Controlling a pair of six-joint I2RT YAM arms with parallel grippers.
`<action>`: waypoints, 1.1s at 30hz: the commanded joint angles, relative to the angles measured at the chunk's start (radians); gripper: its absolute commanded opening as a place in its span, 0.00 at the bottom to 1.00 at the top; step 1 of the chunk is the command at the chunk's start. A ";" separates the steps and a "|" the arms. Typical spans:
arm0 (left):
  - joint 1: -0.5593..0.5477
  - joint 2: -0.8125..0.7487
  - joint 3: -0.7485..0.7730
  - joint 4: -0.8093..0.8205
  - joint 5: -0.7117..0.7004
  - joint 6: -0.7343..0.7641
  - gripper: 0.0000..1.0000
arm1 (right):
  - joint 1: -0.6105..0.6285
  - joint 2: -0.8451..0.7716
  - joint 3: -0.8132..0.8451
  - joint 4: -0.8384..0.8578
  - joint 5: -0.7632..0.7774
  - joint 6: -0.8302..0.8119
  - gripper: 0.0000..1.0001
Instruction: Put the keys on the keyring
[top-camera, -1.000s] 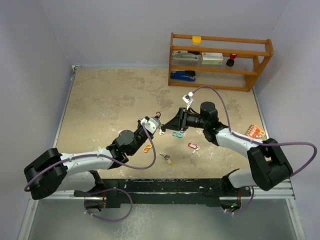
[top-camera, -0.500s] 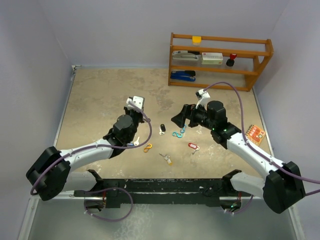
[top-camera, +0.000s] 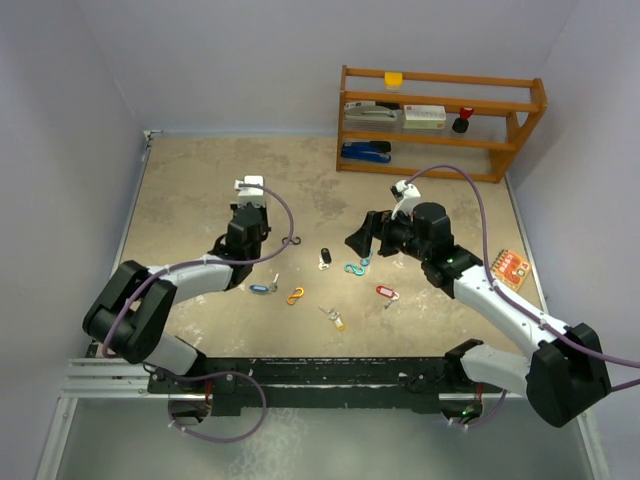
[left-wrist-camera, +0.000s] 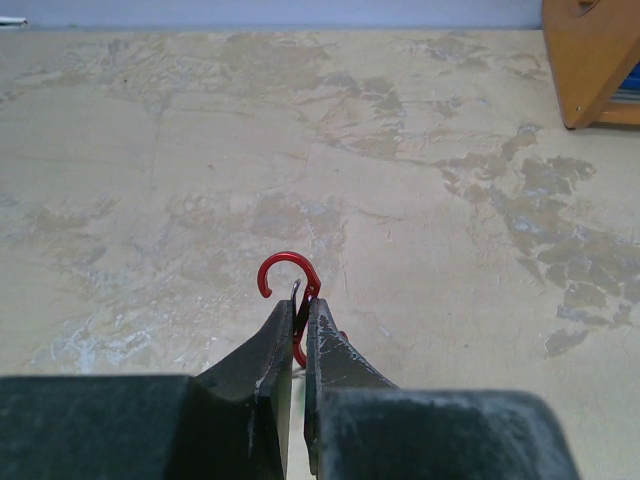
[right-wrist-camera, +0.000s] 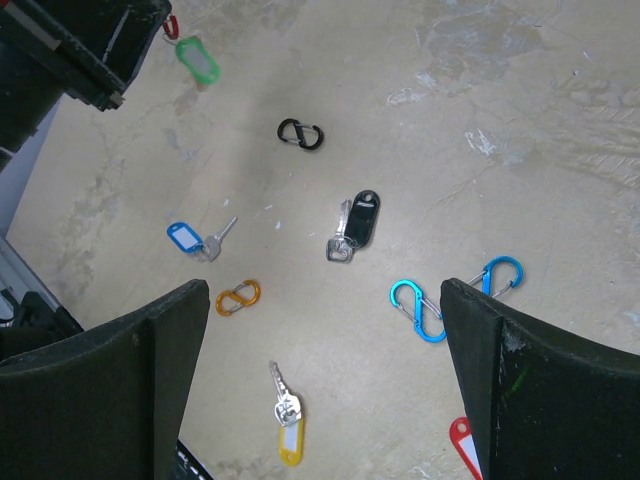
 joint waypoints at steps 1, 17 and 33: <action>0.035 0.058 0.079 0.058 0.000 -0.046 0.00 | -0.003 -0.001 0.005 0.030 0.002 -0.015 1.00; 0.145 0.307 0.188 0.118 0.066 -0.100 0.00 | -0.003 0.007 -0.001 0.038 0.003 -0.019 1.00; 0.223 0.384 0.292 0.018 0.111 -0.110 0.18 | -0.003 -0.006 -0.004 0.030 0.000 -0.025 1.00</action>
